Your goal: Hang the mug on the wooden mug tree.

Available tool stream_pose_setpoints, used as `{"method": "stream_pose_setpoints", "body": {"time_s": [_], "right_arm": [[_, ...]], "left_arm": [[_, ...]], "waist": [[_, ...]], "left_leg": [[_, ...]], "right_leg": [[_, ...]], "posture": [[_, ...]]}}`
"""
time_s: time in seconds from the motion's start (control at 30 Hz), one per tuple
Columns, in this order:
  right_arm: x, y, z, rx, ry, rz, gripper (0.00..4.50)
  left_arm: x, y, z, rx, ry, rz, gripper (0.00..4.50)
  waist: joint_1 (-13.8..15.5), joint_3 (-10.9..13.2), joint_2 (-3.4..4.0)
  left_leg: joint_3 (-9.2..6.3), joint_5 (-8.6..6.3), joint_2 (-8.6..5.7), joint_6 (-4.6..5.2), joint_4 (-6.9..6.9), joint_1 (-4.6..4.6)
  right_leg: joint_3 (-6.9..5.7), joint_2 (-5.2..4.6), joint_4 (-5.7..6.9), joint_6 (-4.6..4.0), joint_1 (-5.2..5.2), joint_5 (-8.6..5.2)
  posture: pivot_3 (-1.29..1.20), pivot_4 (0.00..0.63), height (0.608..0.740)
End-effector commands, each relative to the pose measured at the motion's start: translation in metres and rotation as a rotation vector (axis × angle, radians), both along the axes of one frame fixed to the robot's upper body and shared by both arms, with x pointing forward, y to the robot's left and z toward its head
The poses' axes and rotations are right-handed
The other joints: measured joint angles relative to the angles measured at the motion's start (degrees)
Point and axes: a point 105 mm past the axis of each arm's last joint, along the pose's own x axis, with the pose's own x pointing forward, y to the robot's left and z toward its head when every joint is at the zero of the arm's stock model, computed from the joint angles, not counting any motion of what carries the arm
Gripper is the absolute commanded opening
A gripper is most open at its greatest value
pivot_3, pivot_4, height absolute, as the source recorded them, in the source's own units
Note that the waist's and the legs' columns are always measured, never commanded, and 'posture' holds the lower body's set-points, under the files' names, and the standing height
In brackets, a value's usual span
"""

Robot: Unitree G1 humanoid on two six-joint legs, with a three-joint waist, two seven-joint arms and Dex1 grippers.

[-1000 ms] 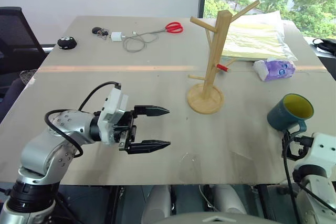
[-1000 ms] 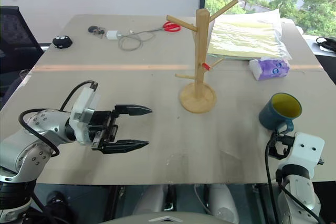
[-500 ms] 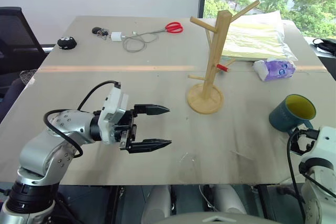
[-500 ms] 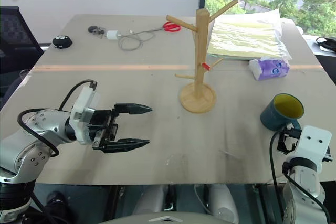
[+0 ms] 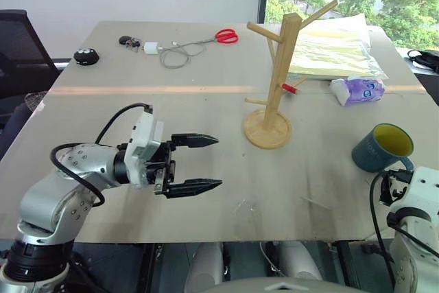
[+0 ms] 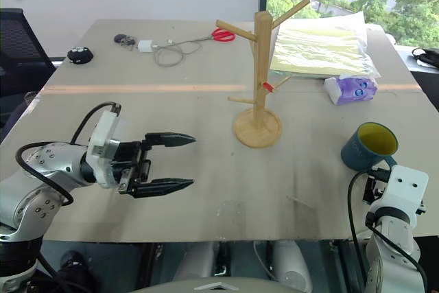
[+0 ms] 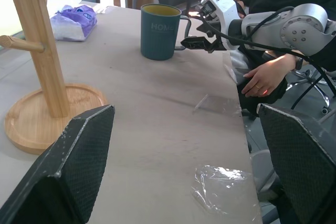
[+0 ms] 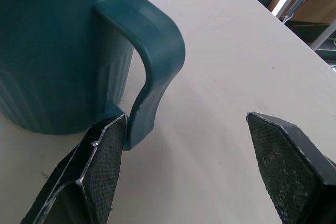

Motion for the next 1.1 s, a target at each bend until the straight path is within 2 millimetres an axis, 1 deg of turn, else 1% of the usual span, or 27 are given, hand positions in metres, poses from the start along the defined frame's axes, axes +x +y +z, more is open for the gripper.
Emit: {"method": "stream_pose_setpoints", "body": {"time_s": [0.03, 0.13, 0.17, 0.27, 0.33, 0.43, 0.47, 0.53, 0.67, 0.77, 0.83, 0.9, 1.03, 1.1], "right_arm": [[0.001, -0.003, 0.014, -0.036, -0.049, -0.013, 3.70], [0.002, -0.004, 0.013, -0.030, -0.050, -0.016, 3.70], [0.002, -0.005, 0.011, -0.026, -0.048, -0.018, 3.42], [0.005, -0.008, 0.009, -0.014, -0.051, -0.030, 2.45], [0.009, -0.011, 0.008, -0.009, -0.061, -0.030, 1.64], [0.014, -0.015, 0.008, -0.006, -0.070, -0.025, 0.19], [0.016, -0.017, 0.008, -0.006, -0.072, -0.023, 0.03], [0.019, -0.021, 0.009, -0.006, -0.083, -0.009, 0.03], [0.028, -0.022, 0.018, -0.026, -0.127, 0.092, 0.03], [0.034, -0.012, 0.025, -0.008, -0.176, 0.233, 0.03], [0.035, -0.009, 0.031, -0.041, -0.181, 0.315, 0.03], [0.036, -0.006, 0.038, -0.035, -0.209, 0.369, 0.03], [0.037, 0.016, 0.056, 0.009, -0.261, 0.605, 0.03], [0.036, 0.032, 0.072, 0.049, -0.281, 0.788, 0.03]], "left_arm": [[-0.004, -0.001, 0.008, 0.004, -0.032, -0.016, 4.50], [-0.004, -0.001, 0.008, 0.004, -0.033, -0.013, 4.50], [-0.004, -0.001, 0.008, 0.004, -0.033, -0.013, 4.50], [-0.004, 0.000, 0.008, 0.004, -0.034, -0.009, 4.50], [-0.003, 0.001, 0.009, 0.002, -0.037, -0.006, 4.50], [-0.003, 0.002, 0.011, -0.008, -0.036, -0.005, 4.50], [-0.004, 0.002, 0.011, -0.013, -0.034, -0.004, 4.50], [-0.004, 0.003, 0.012, -0.033, -0.024, 0.000, 4.50], [-0.002, 0.005, 0.012, -0.064, -0.035, 0.043, 4.50], [0.000, 0.007, 0.011, -0.084, -0.033, 0.069, 4.50], [0.000, 0.007, 0.011, -0.093, -0.039, 0.066, 4.50], [0.000, 0.007, 0.012, -0.106, -0.042, 0.070, 4.50], [0.003, 0.011, 0.022, -0.226, -0.094, 0.118, 4.50], [0.000, 0.015, 0.026, -0.267, -0.099, 0.092, 4.50]], "waist": [[0.0, 0.0, 0.00], [0.0, 0.0, 0.00], [0.0, 0.0, 0.00], [0.0, 0.0, 0.00], [0.0, 0.0, 0.00], [0.0, 0.0, 0.01], [0.0, 0.0, 0.00], [0.0, 0.0, -0.03], [0.0, 0.0, 0.00], [0.0, 0.0, 0.00], [0.0, 0.0, 0.02], [0.0, 0.0, 0.02], [0.1, 0.0, 0.02], [0.1, 0.0, 0.00]], "left_leg": [[-0.01, 0.00, 0.00, 0.00, 0.00, 0.00], [-0.01, 0.00, 0.00, 0.00, 0.00, 0.00], [-0.01, 0.00, 0.00, 0.00, 0.00, 0.00], [-0.01, 0.00, 0.00, 0.00, 0.00, 0.00], [0.00, 0.00, -0.01, 0.00, 0.00, 0.00], [0.01, 0.00, -0.01, 0.00, 0.00, 0.00], [0.00, 0.00, -0.01, 0.00, 0.00, 0.00], [0.00, 0.00, -0.01, 0.00, 0.00, 0.01], [0.03, -0.01, -0.01, 0.01, 0.00, 0.01], [0.05, -0.01, -0.02, 0.03, 0.00, 0.02], [0.02, -0.02, 0.00, 0.04, 0.00, 0.03], [0.03, -0.03, 0.00, 0.06, 0.00, 0.03], [0.08, -0.04, -0.01, 0.08, 0.00, 0.04], [0.06, -0.06, 0.00, 0.13, 0.00, 0.04]], "right_leg": [[-0.01, 0.00, 0.00, 0.00, 0.00, 0.00], [-0.01, 0.00, 0.00, 0.00, 0.00, 0.00], [-0.01, 0.00, 0.00, 0.00, 0.00, 0.00], [-0.01, 0.01, 0.00, -0.02, 0.00, 0.01], [0.00, 0.01, 0.00, -0.02, 0.00, 0.01], [0.01, 0.00, 0.00, -0.02, 0.00, 0.01], [0.00, 0.00, 0.00, -0.02, 0.00, 0.01], [0.00, 0.02, 0.00, -0.02, 0.01, 0.01], [0.04, 0.02, 0.00, -0.20, 0.01, 0.12], [0.06, 0.03, 0.00, -0.16, 0.01, 0.10], [0.05, 0.07, 0.00, -0.15, 0.01, 0.10], [0.06, 0.07, 0.00, -0.16, 0.01, 0.10], [0.11, 0.07, 0.00, -0.19, 0.02, 0.12], [0.10, 0.07, -0.01, -0.19, 0.04, 0.13]], "posture": [[0.00, 0.150, 0.740], [0.00, 0.150, 0.740], [0.00, 0.150, 0.740], [0.00, 0.150, 0.740], [0.00, 0.150, 0.740], [0.00, 0.150, 0.740], [0.00, 0.150, 0.740], [0.00, 0.150, 0.740], [0.00, 0.150, 0.740], [0.00, 0.150, 0.740], [0.00, 0.150, 0.740], [0.00, 0.150, 0.740], [0.00, 0.150, 0.740], [0.00, 0.150, 0.740]]}}
